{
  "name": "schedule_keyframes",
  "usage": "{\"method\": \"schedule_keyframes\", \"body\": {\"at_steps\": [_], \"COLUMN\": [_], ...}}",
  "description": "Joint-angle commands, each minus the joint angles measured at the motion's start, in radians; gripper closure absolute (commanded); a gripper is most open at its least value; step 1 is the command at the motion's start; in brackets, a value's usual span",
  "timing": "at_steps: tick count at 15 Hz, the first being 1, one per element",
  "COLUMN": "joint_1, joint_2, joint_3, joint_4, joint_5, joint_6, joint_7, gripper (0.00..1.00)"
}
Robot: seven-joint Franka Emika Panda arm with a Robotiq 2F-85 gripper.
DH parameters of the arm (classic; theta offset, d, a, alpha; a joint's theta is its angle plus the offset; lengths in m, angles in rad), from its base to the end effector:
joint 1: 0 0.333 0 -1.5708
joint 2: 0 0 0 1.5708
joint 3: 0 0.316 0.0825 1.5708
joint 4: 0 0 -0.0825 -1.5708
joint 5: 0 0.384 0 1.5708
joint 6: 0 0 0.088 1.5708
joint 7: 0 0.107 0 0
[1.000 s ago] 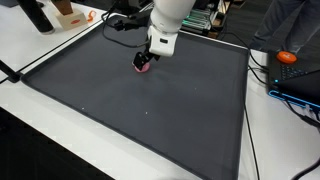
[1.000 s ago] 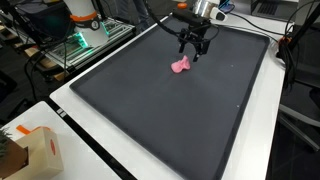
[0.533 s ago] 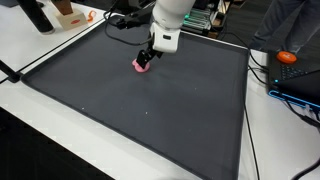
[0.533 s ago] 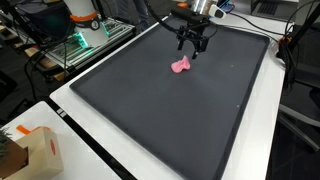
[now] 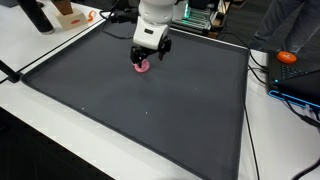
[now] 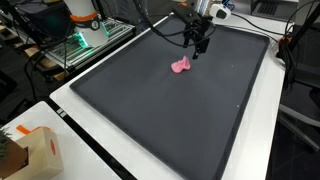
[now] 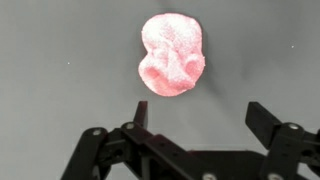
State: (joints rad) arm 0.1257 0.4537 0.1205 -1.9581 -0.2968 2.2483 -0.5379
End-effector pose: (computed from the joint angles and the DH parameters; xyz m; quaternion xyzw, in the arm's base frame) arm 0.5851 0.1365 0.2320 0.8766 0.4681 -0.0881 0.0688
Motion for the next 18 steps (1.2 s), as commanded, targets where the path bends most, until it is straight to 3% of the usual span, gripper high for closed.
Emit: {"method": "schedule_keyframes", "body": {"at_steps": [1,18], "joint_1": [-0.031,-0.122], "joint_2": [0.016,0.006], "joint_3": [0.005,-0.062], "joint_4": [0.027,0.039], "joint_5": [0.062,0.422], "joint_6": [0.01,0.007], "joint_7": [0.088,0.549], "gripper": [0.0,0.0]}}
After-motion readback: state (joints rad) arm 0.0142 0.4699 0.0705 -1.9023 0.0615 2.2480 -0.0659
